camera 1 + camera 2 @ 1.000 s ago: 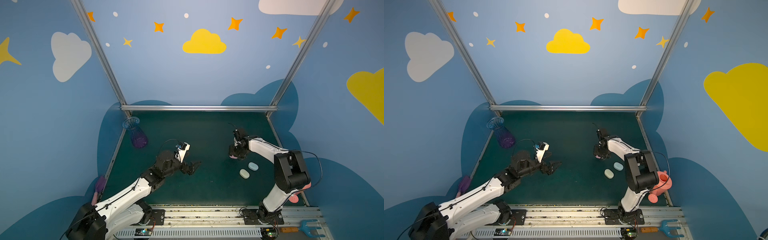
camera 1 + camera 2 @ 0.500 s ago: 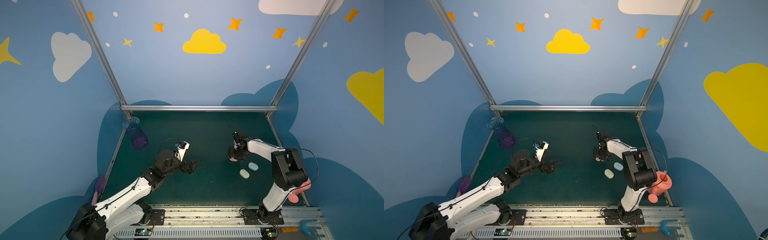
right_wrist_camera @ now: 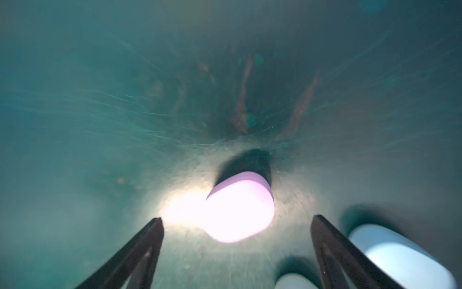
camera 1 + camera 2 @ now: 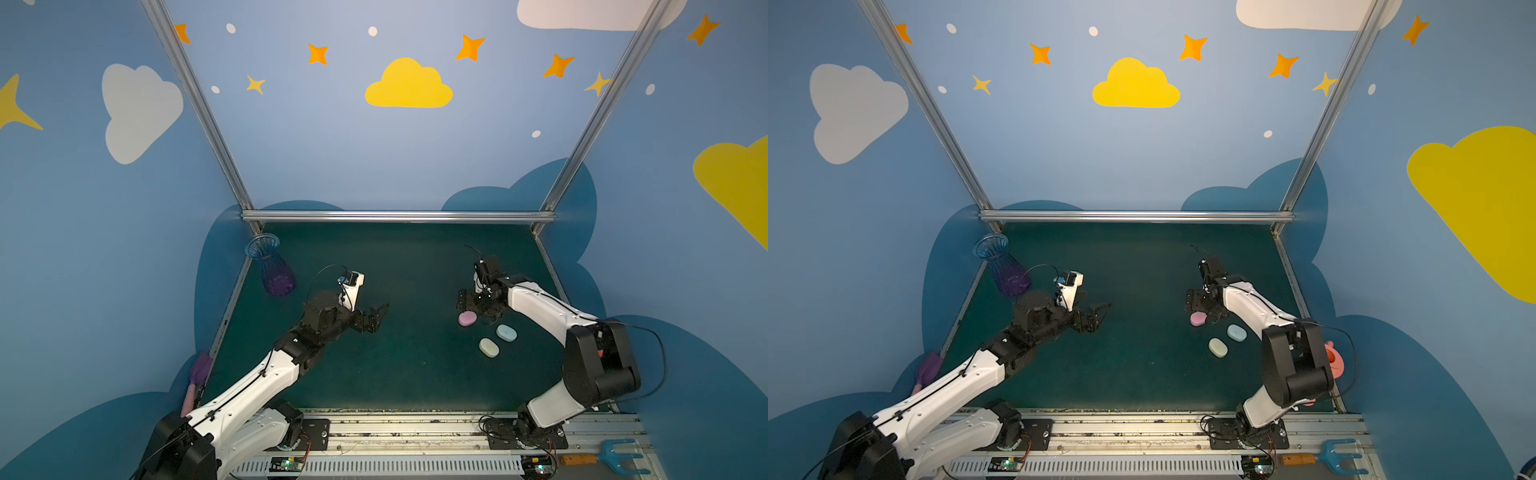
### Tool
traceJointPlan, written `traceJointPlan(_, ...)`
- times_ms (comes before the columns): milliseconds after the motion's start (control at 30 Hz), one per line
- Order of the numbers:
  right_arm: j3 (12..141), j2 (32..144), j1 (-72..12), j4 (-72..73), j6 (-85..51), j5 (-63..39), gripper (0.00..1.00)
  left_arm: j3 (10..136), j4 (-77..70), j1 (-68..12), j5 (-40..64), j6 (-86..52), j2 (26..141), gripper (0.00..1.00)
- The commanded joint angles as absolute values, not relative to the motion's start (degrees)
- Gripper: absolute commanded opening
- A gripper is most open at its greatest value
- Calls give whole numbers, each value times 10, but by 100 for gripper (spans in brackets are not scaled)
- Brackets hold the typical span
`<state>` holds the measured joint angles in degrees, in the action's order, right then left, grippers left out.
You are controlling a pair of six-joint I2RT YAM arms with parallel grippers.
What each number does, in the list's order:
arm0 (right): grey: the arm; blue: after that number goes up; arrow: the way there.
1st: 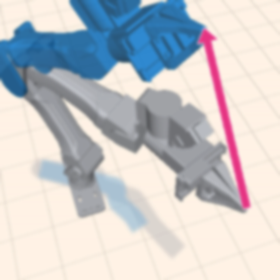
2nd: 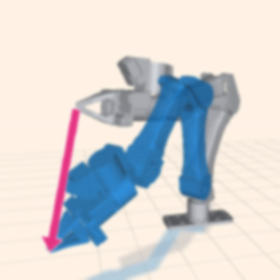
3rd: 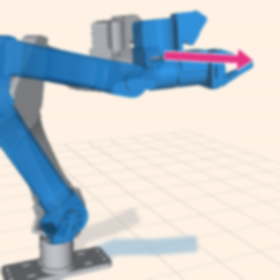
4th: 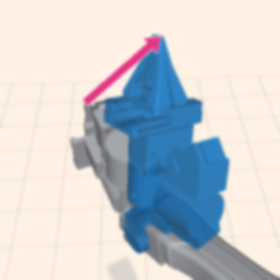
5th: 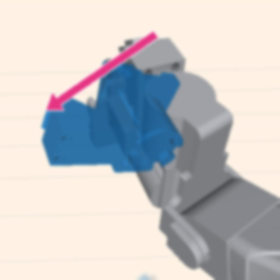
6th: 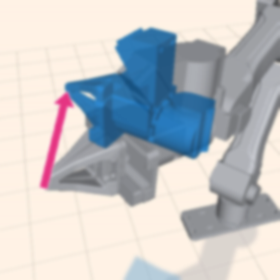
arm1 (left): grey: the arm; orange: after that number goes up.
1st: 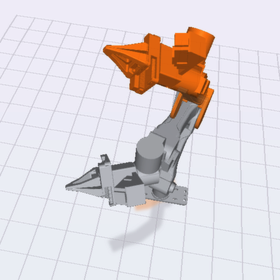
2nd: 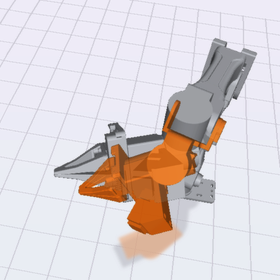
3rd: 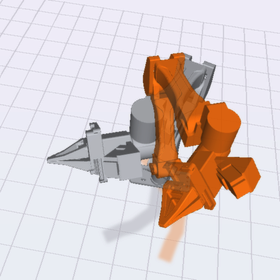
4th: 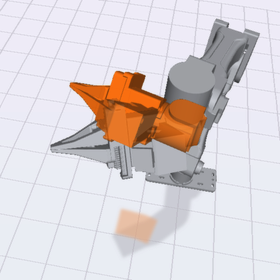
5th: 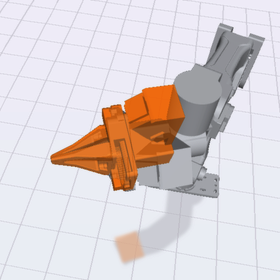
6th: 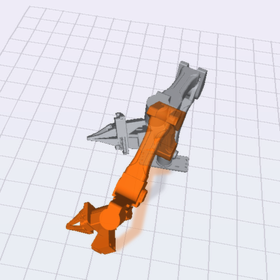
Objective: Insert wireless bluetooth earbuds into charging case
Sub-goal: Place the charging case at the middle-right of the table, then reset both arms
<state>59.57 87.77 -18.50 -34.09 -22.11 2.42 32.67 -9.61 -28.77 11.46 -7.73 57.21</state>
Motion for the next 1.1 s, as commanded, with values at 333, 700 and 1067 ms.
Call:
traceJointPlan(333,490,732,-132,-173,-127,138,97,322,-77,-157,-27,-66,603,100)
traceJointPlan(700,388,792,-87,103,-72,164,97,249,-212,-91,-89,-16,638,100)
traceJointPlan(1067,353,852,-64,203,-45,146,97,221,-351,-55,-107,-9,757,100)
